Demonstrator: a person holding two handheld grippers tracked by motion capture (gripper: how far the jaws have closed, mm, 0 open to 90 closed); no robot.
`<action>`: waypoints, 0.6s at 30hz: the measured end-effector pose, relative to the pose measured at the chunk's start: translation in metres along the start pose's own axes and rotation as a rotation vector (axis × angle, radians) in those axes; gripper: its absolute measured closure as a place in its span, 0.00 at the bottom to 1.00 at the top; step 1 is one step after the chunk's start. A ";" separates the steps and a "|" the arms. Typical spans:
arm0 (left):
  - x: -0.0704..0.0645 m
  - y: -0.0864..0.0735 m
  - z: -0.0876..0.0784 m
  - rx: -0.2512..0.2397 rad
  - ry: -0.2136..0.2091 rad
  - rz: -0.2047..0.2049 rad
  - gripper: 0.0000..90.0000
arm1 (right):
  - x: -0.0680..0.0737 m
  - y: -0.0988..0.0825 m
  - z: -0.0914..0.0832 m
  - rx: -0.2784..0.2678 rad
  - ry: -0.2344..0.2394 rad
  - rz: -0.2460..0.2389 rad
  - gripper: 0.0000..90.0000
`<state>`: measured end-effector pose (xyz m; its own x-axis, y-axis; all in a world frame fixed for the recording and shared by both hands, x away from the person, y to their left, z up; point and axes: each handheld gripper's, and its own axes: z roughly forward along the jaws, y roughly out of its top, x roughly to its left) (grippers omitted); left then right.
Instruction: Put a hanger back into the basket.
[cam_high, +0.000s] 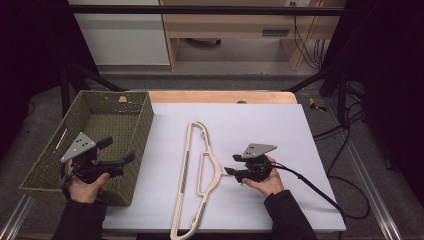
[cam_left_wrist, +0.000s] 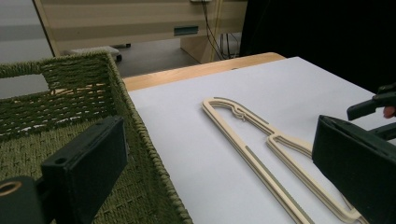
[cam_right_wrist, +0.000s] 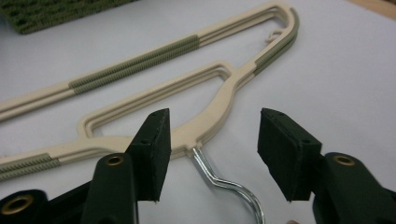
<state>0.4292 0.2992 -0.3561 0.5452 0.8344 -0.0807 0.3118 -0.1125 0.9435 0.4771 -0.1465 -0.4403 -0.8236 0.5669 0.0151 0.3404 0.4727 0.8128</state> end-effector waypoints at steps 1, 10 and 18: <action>0.000 0.000 0.000 0.000 0.000 0.000 0.04 | 0.000 -0.002 0.003 0.012 0.005 -0.003 0.54; -0.001 -0.001 0.002 0.005 -0.006 0.003 0.04 | -0.002 -0.014 0.028 0.097 0.046 -0.018 0.72; -0.001 -0.001 0.002 0.007 -0.006 0.003 0.04 | -0.004 -0.017 0.034 0.116 0.067 -0.033 0.87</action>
<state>0.4300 0.2974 -0.3577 0.5506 0.8310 -0.0793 0.3150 -0.1189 0.9416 0.4904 -0.1341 -0.4744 -0.8624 0.5053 0.0319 0.3598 0.5675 0.7406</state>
